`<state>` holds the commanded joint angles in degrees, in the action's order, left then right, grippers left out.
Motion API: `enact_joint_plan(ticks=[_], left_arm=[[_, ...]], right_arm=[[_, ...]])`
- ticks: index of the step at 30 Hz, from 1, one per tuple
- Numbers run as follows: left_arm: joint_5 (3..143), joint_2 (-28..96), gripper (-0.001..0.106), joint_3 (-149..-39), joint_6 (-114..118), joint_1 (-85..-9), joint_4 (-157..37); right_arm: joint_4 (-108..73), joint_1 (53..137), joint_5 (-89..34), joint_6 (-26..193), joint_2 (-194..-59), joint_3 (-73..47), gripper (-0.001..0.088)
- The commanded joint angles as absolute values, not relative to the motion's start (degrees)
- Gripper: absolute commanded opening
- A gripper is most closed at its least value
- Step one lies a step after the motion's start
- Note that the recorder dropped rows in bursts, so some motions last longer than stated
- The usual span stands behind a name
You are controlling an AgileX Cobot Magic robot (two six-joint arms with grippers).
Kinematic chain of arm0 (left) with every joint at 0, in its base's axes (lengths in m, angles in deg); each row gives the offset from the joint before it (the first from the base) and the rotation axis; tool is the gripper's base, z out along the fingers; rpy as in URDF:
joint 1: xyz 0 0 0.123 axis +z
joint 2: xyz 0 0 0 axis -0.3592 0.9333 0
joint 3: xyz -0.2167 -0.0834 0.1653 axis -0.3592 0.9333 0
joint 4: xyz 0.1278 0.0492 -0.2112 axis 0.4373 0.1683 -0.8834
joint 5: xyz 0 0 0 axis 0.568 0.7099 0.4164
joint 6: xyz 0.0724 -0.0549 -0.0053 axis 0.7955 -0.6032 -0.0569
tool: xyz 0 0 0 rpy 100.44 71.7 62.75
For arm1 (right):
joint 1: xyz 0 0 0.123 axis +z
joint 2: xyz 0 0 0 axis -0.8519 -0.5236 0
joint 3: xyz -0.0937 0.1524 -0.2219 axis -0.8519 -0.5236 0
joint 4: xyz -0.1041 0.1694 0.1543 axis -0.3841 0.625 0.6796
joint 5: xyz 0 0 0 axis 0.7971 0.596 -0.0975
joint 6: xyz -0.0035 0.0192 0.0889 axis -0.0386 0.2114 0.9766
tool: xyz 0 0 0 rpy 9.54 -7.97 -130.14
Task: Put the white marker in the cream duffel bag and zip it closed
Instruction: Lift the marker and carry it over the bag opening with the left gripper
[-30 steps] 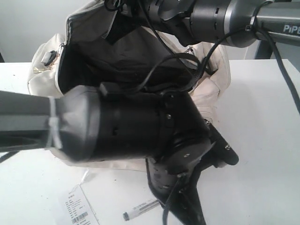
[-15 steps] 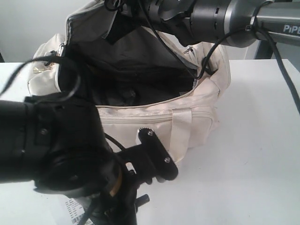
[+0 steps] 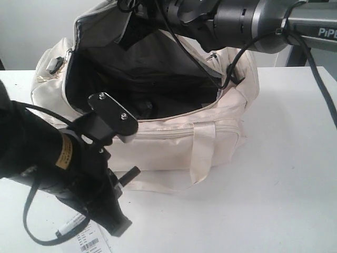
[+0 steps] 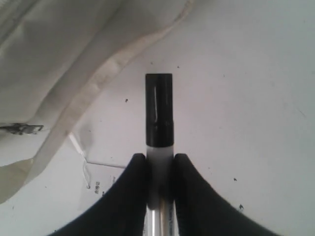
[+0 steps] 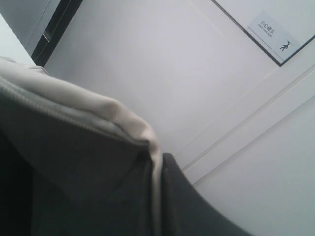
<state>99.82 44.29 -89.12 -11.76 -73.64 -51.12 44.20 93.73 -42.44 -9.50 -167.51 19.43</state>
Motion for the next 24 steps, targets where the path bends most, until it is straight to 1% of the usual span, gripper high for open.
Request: enact_joint_plan(ticks=[11,16,24], left_arm=[[85.1,36.4,0.0,-83.4,-12.9,-66.3,-51.1],[75.8,33.8,0.0,-80.5,-13.5,-63.3,-51.2],[61.8,32.3,0.0,-76.3,-15.6,-59.3,-52.4]], right_arm=[[44.2,93.7,-42.4,-9.5,-167.5,19.4,0.0],[44.2,93.7,-42.4,-9.5,-167.5,19.4,0.0],[44.2,93.7,-42.4,-9.5,-167.5,19.4,0.0]])
